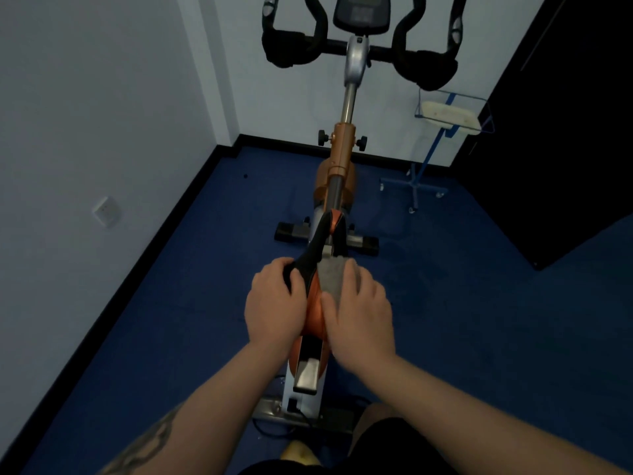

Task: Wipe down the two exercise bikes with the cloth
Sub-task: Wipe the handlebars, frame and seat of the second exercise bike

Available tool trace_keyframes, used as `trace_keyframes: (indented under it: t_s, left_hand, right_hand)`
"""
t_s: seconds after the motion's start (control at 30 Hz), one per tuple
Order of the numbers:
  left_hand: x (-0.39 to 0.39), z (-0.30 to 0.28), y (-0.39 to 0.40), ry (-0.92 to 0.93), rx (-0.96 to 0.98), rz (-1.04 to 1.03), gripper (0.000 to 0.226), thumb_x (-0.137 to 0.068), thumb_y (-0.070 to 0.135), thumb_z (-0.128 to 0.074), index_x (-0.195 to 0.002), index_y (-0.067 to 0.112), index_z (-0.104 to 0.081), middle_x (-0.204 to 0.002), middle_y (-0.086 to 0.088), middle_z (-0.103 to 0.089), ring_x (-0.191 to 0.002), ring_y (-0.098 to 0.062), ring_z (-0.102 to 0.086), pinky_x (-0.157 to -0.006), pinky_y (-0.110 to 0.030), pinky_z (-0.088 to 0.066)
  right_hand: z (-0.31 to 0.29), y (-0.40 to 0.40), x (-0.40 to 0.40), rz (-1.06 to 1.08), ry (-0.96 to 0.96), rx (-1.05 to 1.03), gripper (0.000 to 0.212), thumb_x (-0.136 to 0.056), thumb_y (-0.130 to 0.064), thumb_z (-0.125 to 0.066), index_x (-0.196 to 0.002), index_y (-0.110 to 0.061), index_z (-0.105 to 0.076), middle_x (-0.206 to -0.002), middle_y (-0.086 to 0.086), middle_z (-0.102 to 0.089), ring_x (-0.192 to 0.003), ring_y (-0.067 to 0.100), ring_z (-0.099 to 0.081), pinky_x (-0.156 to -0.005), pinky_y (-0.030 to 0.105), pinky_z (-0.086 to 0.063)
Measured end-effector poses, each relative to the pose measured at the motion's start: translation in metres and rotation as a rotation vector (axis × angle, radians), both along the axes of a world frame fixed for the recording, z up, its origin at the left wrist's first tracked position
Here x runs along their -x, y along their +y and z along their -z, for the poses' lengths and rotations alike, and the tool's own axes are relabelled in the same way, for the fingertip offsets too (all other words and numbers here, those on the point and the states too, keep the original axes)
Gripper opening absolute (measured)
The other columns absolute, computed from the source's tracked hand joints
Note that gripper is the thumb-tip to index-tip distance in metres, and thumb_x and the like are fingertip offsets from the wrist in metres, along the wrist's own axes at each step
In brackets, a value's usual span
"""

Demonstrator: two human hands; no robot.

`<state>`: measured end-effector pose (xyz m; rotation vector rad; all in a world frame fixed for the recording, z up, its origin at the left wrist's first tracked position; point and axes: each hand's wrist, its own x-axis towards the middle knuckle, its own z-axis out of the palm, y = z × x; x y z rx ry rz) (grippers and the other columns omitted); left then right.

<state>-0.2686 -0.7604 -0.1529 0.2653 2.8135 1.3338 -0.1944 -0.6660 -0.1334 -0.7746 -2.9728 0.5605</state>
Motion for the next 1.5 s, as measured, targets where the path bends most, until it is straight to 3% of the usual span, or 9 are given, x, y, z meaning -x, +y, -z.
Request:
trace_keyframes:
  t_s: [0.07, 0.2, 0.4, 0.57, 0.77, 0.97, 1.13, 1.3, 1.5]
  left_hand:
    - [0.0, 0.0, 0.0, 0.004, 0.002, 0.002, 0.027, -0.098, 0.029, -0.043, -0.12, 0.022, -0.056, -0.106, 0.006, -0.059, -0.102, -0.013, -0.053, -0.084, -0.043, -0.05]
    - [0.001, 0.0, 0.002, 0.009, 0.011, 0.002, 0.027, -0.097, 0.029, -0.044, -0.12, 0.022, -0.056, -0.106, 0.006, -0.06, -0.101, -0.012, -0.052, -0.084, -0.042, -0.049]
    - [0.0, 0.001, 0.004, 0.046, 0.01, -0.025, 0.024, -0.096, 0.027, -0.046, -0.116, 0.023, -0.058, -0.103, 0.009, -0.06, -0.096, -0.01, -0.053, -0.08, -0.039, -0.05]
    - [0.001, 0.006, 0.006, 0.053, -0.003, -0.048, 0.025, -0.095, 0.027, -0.047, -0.116, 0.025, -0.059, -0.105, 0.01, -0.061, -0.098, -0.01, -0.054, -0.081, -0.04, -0.05]
    - [0.0, 0.004, 0.006, 0.081, -0.003, -0.05, 0.023, -0.095, 0.025, -0.049, -0.115, 0.024, -0.06, -0.105, 0.01, -0.061, -0.097, -0.009, -0.053, -0.079, -0.035, -0.048]
    - [0.006, -0.001, 0.006, -0.017, 0.095, 0.009, 0.026, -0.096, 0.029, -0.041, -0.117, 0.026, -0.056, -0.102, 0.007, -0.062, -0.091, -0.013, -0.057, -0.077, -0.041, -0.05]
    - [0.021, -0.011, 0.013, -0.166, 0.222, 0.057, 0.021, -0.094, 0.033, -0.043, -0.113, 0.025, -0.051, -0.101, 0.004, -0.059, -0.087, -0.016, -0.057, -0.069, -0.034, -0.044]
    - [0.024, -0.01, 0.023, -0.134, 0.248, -0.03, 0.014, -0.094, 0.038, -0.042, -0.099, 0.026, -0.05, -0.1, 0.006, -0.053, -0.093, -0.017, -0.051, -0.08, -0.04, -0.043]
    - [0.023, -0.01, 0.023, -0.127, 0.235, -0.065, 0.012, -0.095, 0.037, -0.042, -0.096, 0.028, -0.051, -0.099, 0.008, -0.055, -0.091, -0.014, -0.053, -0.079, -0.04, -0.045]
  right_hand:
    - [0.005, 0.002, -0.009, -0.049, -0.011, -0.022, 0.068, -0.1, -0.05, -0.026, -0.155, -0.015, -0.003, -0.158, 0.008, -0.017, -0.141, 0.026, -0.024, -0.114, 0.041, -0.029]
    - [0.007, 0.029, 0.037, 0.119, -0.068, 0.219, 0.061, -0.102, -0.048, -0.024, -0.154, -0.016, -0.016, -0.147, 0.009, -0.04, -0.125, 0.027, -0.046, -0.091, 0.038, -0.042]
    - [0.006, 0.01, 0.0, -0.038, 0.008, 0.037, 0.066, -0.101, -0.048, -0.026, -0.155, -0.016, -0.004, -0.158, 0.004, -0.02, -0.14, 0.023, -0.026, -0.112, 0.04, -0.031]
    - [0.013, 0.04, 0.055, 0.108, -0.101, 0.275, 0.055, -0.102, -0.048, -0.023, -0.143, -0.013, -0.033, -0.133, 0.012, -0.053, -0.111, 0.03, -0.055, -0.079, 0.038, -0.044]
    - [0.007, 0.021, -0.011, -0.004, 0.041, 0.207, 0.063, -0.101, -0.05, -0.023, -0.155, -0.022, -0.009, -0.152, -0.001, -0.028, -0.132, 0.02, -0.035, -0.101, 0.038, -0.041]
    - [0.01, 0.044, 0.039, 0.141, -0.08, 0.384, 0.053, -0.103, -0.049, -0.019, -0.137, -0.016, -0.042, -0.123, 0.007, -0.058, -0.094, 0.02, -0.052, -0.072, 0.033, -0.036]
    - [0.012, 0.018, -0.013, 0.052, 0.132, 0.264, 0.059, -0.101, -0.049, -0.027, -0.153, -0.024, -0.017, -0.15, -0.001, -0.03, -0.132, 0.018, -0.033, -0.103, 0.034, -0.037]
    - [0.011, 0.051, 0.046, 0.121, -0.061, 0.458, 0.048, -0.103, -0.048, -0.021, -0.133, -0.017, -0.043, -0.125, 0.008, -0.057, -0.1, 0.022, -0.054, -0.079, 0.035, -0.042]
    - [0.006, 0.037, 0.028, -0.052, -0.035, 0.219, 0.062, -0.102, -0.048, -0.024, -0.152, -0.014, -0.015, -0.146, 0.01, -0.039, -0.123, 0.027, -0.047, -0.095, 0.04, -0.045]
